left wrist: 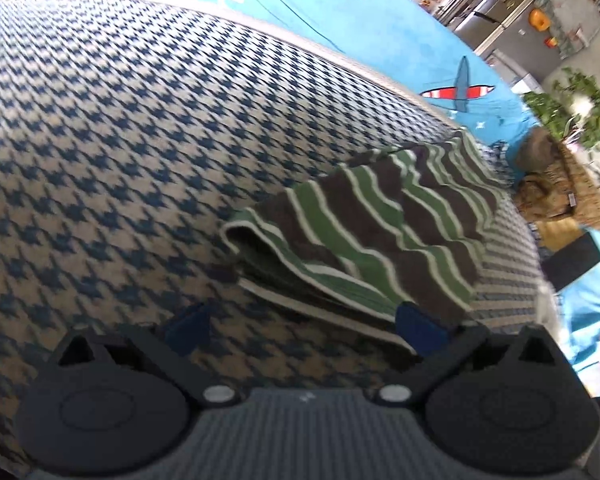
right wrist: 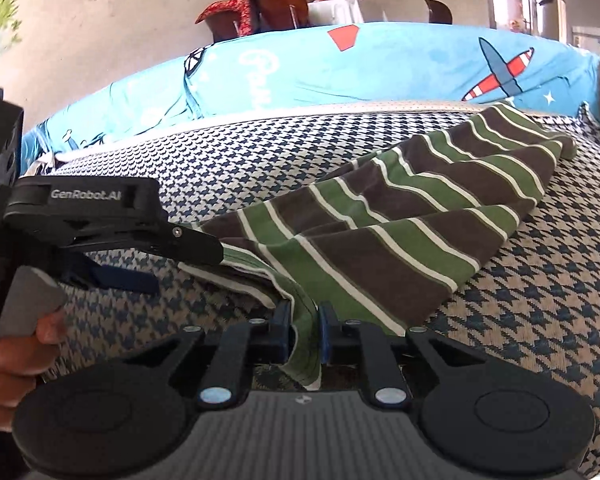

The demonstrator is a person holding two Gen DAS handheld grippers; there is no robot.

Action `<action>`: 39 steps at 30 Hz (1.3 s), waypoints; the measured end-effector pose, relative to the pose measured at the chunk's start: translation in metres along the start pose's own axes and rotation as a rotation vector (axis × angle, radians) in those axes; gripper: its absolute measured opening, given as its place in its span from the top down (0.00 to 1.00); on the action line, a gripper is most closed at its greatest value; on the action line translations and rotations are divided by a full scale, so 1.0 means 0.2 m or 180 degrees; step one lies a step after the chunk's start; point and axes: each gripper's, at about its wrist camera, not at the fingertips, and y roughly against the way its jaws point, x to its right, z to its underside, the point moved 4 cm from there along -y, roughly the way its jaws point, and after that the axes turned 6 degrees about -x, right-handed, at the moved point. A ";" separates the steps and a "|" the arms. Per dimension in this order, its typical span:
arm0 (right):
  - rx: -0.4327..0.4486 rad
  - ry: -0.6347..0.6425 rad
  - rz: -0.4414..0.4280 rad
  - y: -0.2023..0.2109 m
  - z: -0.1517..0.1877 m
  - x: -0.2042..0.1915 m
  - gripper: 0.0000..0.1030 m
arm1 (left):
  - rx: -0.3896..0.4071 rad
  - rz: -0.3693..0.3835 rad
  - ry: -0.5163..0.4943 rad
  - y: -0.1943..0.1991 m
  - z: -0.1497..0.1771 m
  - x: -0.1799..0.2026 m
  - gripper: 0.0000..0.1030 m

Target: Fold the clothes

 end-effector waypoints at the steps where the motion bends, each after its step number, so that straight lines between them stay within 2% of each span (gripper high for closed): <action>1: -0.0003 -0.0021 -0.0007 0.01 0.01 0.01 0.86 | -0.0011 0.0015 -0.0008 -0.01 0.00 0.01 0.00; 16: 0.0034 -0.0211 0.0016 0.05 -0.02 0.12 0.86 | 0.0011 0.0109 -0.0046 -0.18 -0.13 0.17 0.00; 18: -0.0002 -0.0203 -0.0007 0.04 -0.02 0.12 0.86 | 0.0039 0.0102 -0.0066 -0.20 -0.14 0.18 0.05; 20: -0.0018 -0.0157 -0.0029 0.05 -0.02 0.10 0.85 | 0.0060 0.0001 -0.0116 -0.20 -0.15 0.19 0.17; 21: -0.0002 -0.0127 -0.0043 0.05 -0.02 0.10 0.85 | 0.0085 -0.0042 -0.0143 -0.20 -0.15 0.20 0.20; 22: 0.0017 -0.0096 -0.0058 0.06 -0.02 0.09 0.84 | 0.0102 -0.0072 -0.0159 -0.20 -0.15 0.20 0.24; 24: 0.0076 -0.0034 -0.0094 0.07 -0.02 0.07 0.72 | 0.0125 -0.0123 -0.0188 -0.19 -0.14 0.20 0.28; 26: 0.0144 0.0049 -0.0132 0.09 -0.02 0.05 0.51 | 0.0134 -0.0138 -0.0193 -0.19 -0.14 0.20 0.30; 28: 0.0204 0.0146 -0.0163 0.10 -0.01 0.02 0.42 | 0.0137 -0.0146 -0.0194 -0.19 -0.14 0.19 0.30; 32: 0.0191 0.0323 -0.0218 0.09 0.00 -0.03 0.38 | 0.0137 -0.0166 -0.0218 -0.19 -0.14 0.19 0.30; 39: 0.0028 0.0589 -0.0296 0.01 0.02 -0.12 0.38 | 0.0124 -0.0142 -0.0227 -0.19 -0.14 0.19 0.31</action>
